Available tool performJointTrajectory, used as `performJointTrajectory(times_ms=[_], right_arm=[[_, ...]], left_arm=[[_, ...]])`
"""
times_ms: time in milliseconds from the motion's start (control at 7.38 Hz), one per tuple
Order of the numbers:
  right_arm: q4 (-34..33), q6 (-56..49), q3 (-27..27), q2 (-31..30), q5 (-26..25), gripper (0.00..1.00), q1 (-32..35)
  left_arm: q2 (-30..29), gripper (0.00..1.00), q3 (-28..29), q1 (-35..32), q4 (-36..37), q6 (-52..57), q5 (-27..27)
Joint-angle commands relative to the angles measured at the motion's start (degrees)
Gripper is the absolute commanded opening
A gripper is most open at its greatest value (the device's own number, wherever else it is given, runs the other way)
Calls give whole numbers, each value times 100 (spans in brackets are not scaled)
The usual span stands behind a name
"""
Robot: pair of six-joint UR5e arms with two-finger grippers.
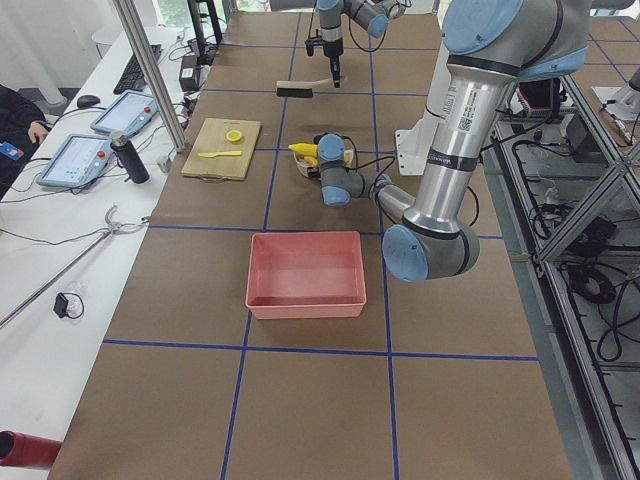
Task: Sweep and dump trash into bin
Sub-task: 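Withdraw the right gripper with the brush to the table edge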
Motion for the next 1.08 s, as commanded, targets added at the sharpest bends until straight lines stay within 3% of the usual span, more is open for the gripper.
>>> performJointTrajectory(times_ms=[0,271,542,678,949], right_arm=[[12,-832,51,-950,-8,0,820],[178,-1771,-45,-1811,297,0,1471],[1498,-2091,-456,-2787,378,0,1842],[1976,-2127,-633,-3043,500,0,1965],[2060,-2511,-713,-3282,676,0,2246]], left_arm=[[0,41,3,0,0,31,0],[0,30,-6,0,-9,39,0],[0,21,-15,0,-9,40,0],[0,19,-15,0,-9,40,0],[0,15,-24,0,-9,40,0]])
